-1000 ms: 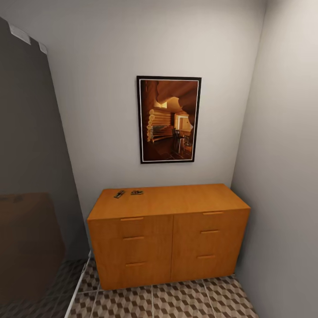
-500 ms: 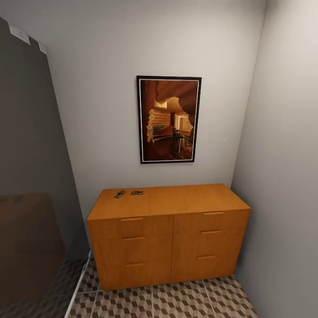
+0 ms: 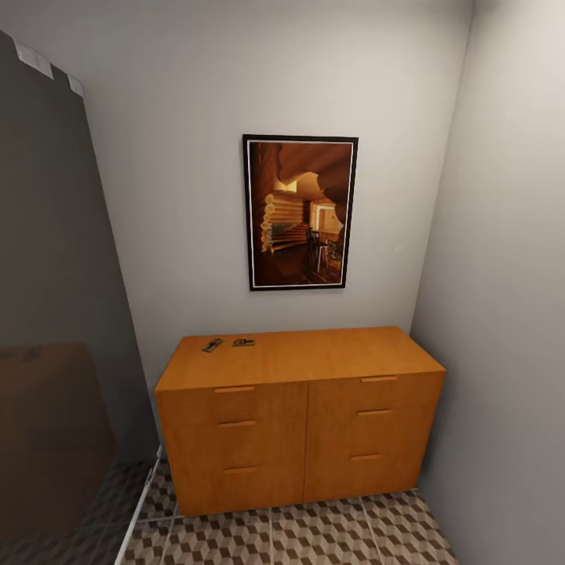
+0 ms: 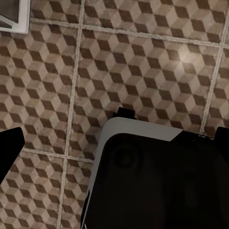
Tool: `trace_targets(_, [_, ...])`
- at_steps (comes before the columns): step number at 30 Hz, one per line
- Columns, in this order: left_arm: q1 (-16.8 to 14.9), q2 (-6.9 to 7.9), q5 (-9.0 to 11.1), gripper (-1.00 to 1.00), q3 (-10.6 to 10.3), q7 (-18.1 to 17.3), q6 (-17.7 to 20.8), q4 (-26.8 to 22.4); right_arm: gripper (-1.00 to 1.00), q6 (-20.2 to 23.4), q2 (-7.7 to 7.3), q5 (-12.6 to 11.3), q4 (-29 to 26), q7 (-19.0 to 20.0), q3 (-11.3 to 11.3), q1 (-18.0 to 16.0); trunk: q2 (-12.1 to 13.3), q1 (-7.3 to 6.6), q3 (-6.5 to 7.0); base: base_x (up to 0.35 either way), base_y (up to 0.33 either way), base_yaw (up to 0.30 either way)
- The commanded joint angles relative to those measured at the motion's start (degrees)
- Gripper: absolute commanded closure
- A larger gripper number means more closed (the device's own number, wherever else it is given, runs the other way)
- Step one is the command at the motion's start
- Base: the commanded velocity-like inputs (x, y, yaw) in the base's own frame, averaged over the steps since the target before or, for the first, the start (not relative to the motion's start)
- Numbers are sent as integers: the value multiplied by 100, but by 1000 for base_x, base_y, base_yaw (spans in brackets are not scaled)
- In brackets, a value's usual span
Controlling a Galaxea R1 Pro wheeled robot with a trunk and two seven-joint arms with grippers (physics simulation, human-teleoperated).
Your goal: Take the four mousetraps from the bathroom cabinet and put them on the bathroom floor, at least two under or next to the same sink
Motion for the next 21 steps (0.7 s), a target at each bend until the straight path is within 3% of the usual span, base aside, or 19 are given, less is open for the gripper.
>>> trace_targets(1, [-5,-1,45,-100,-35,11,-14,3,-100,-29,-1,60,15,-23,-48,-8,-9,2,-11,32,0,0])
trace_targets(21, [-5,8,45,-100,-31,11,-7,3,-100,-29,-1,60,15,-23,-48,-8,-9,2,-11,156,0,0])
